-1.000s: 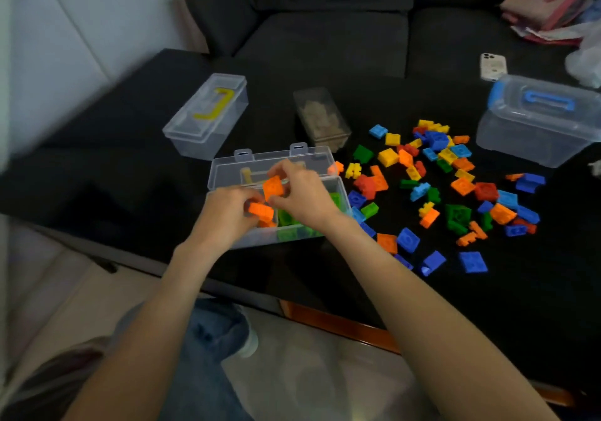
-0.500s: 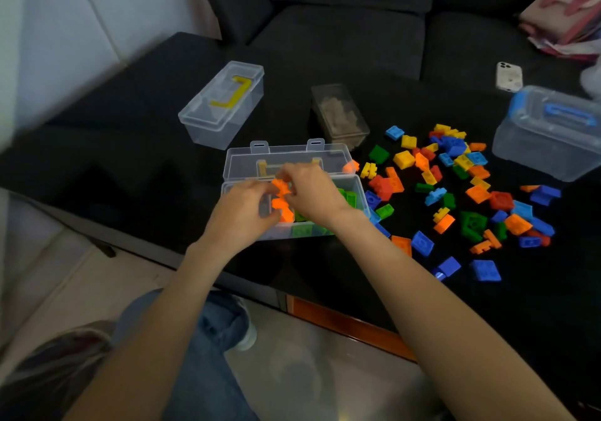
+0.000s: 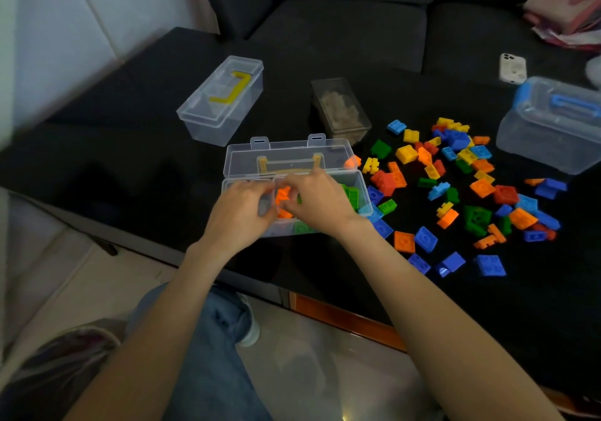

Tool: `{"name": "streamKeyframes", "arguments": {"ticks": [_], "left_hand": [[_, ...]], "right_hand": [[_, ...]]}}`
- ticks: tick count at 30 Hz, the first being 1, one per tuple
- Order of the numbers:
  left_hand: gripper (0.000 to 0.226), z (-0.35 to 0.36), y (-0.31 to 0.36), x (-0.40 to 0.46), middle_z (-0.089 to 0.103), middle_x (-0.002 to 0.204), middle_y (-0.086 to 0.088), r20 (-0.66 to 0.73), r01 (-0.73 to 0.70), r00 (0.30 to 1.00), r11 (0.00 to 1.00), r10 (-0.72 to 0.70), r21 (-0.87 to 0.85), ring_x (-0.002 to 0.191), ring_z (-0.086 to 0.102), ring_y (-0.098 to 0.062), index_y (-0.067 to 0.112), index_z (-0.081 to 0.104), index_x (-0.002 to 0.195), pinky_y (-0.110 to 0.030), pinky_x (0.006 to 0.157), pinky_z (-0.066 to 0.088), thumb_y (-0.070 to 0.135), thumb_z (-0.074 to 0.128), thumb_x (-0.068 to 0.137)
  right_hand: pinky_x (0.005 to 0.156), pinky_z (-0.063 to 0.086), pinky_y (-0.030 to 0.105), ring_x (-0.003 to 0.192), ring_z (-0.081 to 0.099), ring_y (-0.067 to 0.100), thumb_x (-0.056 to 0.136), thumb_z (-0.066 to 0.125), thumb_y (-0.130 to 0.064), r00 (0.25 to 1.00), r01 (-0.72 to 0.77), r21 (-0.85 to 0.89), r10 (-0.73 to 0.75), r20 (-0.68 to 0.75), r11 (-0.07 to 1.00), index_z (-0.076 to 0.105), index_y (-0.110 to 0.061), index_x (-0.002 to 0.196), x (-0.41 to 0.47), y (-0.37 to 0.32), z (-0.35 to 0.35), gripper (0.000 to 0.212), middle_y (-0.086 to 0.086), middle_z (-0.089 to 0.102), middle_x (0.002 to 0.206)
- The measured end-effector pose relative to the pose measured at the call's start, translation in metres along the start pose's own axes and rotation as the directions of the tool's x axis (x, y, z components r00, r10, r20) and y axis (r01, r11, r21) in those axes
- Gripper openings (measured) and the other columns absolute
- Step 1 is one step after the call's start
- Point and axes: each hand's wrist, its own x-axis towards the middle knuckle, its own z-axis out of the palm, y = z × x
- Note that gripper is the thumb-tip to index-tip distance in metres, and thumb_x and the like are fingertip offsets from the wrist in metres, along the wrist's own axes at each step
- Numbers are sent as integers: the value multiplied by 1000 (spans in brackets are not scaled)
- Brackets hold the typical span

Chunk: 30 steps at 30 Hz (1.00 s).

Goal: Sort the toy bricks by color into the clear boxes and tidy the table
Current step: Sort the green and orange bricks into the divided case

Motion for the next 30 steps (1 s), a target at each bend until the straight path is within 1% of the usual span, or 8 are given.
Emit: {"name": "streamKeyframes", "arguments": {"ticks": [3, 6, 8, 12, 18, 21, 26, 30], "left_hand": [[28, 1, 1, 0, 66, 108, 4, 4, 5, 1000, 1000, -5, -23, 104, 58, -9, 21, 63, 112, -22, 85, 43, 24, 65, 84], [29, 2, -1, 0, 66, 108, 3, 14, 16, 1000, 1000, -15, -15, 103, 59, -11, 20, 62, 112, -30, 88, 48, 24, 64, 83], [28, 1, -1, 0, 66, 106, 2, 22, 2, 1000, 1000, -2, -9, 101, 59, -12, 20, 63, 110, -33, 87, 50, 24, 64, 83], [26, 2, -5, 1, 67, 105, 3, 28, 27, 999, 998, -25, -52, 101, 59, -10, 21, 64, 109, -30, 87, 49, 26, 66, 83], [32, 1, -6, 0, 64, 112, 6, 18, 25, 1000, 999, -24, -26, 107, 55, -9, 23, 61, 115, -24, 87, 41, 25, 64, 83], [34, 2, -3, 0, 65, 112, 3, 18, 15, 1000, 1000, -15, 3, 109, 56, -12, 21, 61, 117, -31, 92, 45, 25, 64, 83], [29, 2, -2, -1, 65, 108, 3, 12, 18, 1000, 1000, -18, -16, 106, 56, -12, 19, 62, 111, -29, 89, 44, 23, 65, 82], [27, 1, -4, -2, 64, 107, 5, 13, 14, 1000, 1000, -14, 12, 104, 56, -11, 20, 62, 109, -22, 83, 39, 25, 64, 83]], "right_hand": [[83, 50, 39, 101, 58, 29, 88, 52, -25, 997, -61, -34, 62, 41, 998, 66, -18, 108, 15, -10, -2, 26, 11, 68, 96], [80, 54, 39, 88, 64, 23, 86, 57, -28, 987, -129, 106, 117, 111, 986, 70, -15, 97, 20, -11, -11, 21, 7, 69, 88], [82, 53, 36, 87, 63, 17, 83, 61, -23, 985, -137, 200, 112, 130, 970, 71, -17, 102, 18, -7, -18, 22, 4, 71, 95], [84, 52, 40, 92, 63, 20, 80, 65, -19, 976, -105, 157, 71, 207, 982, 62, -19, 106, 10, -8, -17, 26, 3, 69, 99], [76, 46, 29, 98, 59, 19, 87, 62, -28, 999, -24, -29, 25, 30, 999, 66, -18, 102, 8, -2, -13, 18, 3, 65, 100], [85, 42, 29, 109, 50, 21, 86, 62, -26, 999, 48, -187, -50, -10, 981, 62, -18, 114, 13, -3, -12, 30, 4, 59, 114], [83, 46, 35, 107, 54, 25, 85, 63, -19, 1000, 27, -128, -25, 17, 991, 55, -17, 112, 21, -10, -4, 29, 8, 64, 108], [82, 48, 37, 102, 56, 24, 87, 62, -25, 997, -66, 45, 68, -25, 997, 63, -16, 108, 18, 1, -10, 22, 7, 68, 100]]}}
